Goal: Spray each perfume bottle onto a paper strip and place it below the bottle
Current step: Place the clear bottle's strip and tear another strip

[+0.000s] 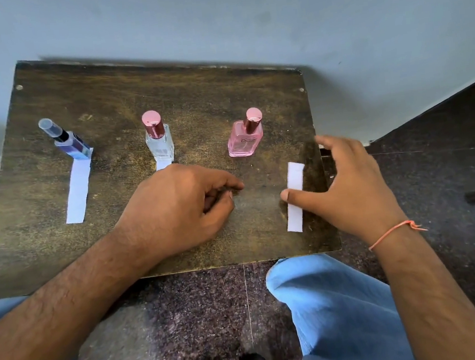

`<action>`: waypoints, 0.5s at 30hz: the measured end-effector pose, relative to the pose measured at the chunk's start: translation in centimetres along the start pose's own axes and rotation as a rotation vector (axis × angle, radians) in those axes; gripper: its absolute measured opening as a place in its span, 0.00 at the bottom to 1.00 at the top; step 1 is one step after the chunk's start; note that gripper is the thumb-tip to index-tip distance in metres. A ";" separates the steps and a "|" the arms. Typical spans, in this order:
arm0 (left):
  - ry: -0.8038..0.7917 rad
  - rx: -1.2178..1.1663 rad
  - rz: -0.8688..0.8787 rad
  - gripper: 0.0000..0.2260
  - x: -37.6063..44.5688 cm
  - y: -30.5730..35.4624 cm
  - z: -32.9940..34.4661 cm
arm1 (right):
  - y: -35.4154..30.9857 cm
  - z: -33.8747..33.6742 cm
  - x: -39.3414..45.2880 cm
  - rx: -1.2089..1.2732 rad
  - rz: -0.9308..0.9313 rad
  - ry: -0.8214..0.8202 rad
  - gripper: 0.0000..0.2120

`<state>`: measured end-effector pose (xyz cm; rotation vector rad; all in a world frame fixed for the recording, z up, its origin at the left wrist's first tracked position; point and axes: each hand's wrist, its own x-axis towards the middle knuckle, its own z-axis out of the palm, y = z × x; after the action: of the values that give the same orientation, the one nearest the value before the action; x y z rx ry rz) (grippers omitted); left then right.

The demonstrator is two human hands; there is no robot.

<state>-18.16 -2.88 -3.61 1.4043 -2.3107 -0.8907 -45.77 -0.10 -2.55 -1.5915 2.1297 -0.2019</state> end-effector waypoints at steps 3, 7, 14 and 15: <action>0.002 -0.012 0.002 0.12 -0.1 -0.1 -0.2 | 0.6 -1.0 0.5 0.069 0.127 -0.048 0.43; 0.002 -0.014 -0.003 0.11 -0.2 0.0 -0.4 | 1.4 -1.8 0.7 0.175 0.207 -0.058 0.17; 0.033 -0.049 0.027 0.11 -0.5 -0.1 -0.6 | 1.7 -2.4 0.7 0.376 0.097 -0.032 0.10; 0.036 -0.054 0.030 0.12 -0.5 0.0 -0.6 | 1.3 -2.3 0.6 0.476 0.067 -0.057 0.10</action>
<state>-17.57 -2.64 -3.13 1.3487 -2.2582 -0.9047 -48.10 -0.64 -1.18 -1.2305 1.9038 -0.5850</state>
